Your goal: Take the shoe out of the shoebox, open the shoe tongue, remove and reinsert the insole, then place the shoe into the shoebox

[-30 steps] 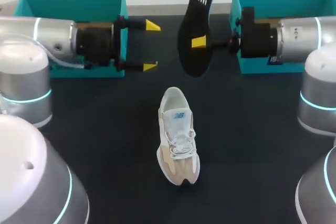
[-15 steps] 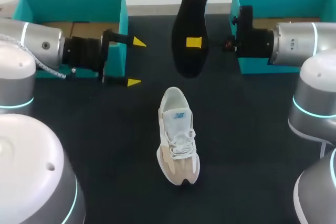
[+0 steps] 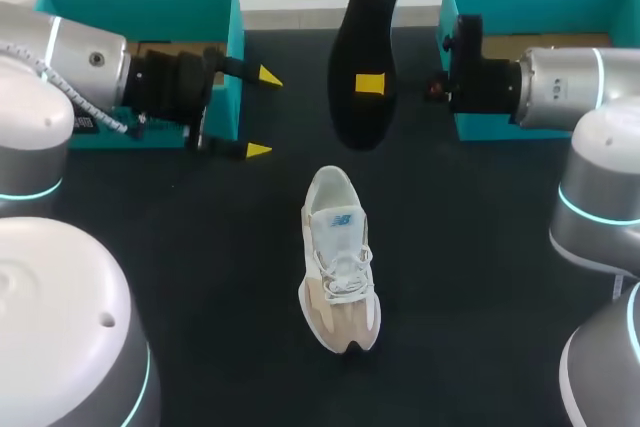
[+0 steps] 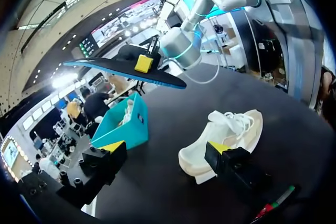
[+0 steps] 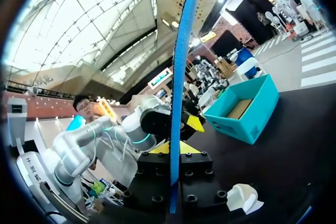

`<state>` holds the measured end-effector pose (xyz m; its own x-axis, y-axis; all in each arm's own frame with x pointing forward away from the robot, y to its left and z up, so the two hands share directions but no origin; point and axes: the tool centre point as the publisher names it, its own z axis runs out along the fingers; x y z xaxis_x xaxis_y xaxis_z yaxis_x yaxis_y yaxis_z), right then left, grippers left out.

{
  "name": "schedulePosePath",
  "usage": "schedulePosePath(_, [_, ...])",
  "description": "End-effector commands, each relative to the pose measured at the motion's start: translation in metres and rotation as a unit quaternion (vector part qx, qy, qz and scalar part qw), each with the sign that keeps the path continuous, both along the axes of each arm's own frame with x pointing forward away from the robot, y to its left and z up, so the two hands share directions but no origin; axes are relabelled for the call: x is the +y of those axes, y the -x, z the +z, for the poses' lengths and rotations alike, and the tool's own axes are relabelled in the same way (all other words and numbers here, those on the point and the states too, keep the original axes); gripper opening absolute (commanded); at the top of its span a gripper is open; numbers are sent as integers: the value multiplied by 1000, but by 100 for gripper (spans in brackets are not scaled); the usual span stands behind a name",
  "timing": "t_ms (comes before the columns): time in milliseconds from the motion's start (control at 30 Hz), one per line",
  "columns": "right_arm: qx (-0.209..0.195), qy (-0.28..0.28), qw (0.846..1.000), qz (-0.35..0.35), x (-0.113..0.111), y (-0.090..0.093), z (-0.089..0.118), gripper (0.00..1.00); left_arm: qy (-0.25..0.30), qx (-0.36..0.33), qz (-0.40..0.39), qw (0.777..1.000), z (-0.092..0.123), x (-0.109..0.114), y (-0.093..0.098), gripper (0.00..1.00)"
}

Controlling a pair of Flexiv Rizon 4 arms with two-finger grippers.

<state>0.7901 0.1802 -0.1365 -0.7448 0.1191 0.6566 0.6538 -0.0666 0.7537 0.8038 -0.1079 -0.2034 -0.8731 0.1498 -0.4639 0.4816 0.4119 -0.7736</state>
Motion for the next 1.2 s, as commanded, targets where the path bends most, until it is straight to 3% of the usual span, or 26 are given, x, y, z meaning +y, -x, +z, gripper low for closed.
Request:
schedulePosePath(33, [0, 0, 1000, -1, 3, 0, -1, 0, -1, 0, -1, 1000, -1, 0, 1, 100])
schedulePosePath(367, [-71, 10, 997, 27, 18, -10, -46, 0, -27, 38, 8, 999, -40, 11, 7, 100])
schedulePosePath(633, [-82, -6, 996, 43, 24, -13, -71, 0, -40, 81, 18, 996, -77, 14, 10, 100])
schedulePosePath(1000, [-76, -6, 995, 63, 36, -11, -101, 0, -60, 105, 8, 993, -109, 6, 25, 100])
schedulePosePath(1200, [-69, -12, 996, 56, 38, -7, -105, 0, -68, 116, 7, 991, -121, 2, 33, 100])
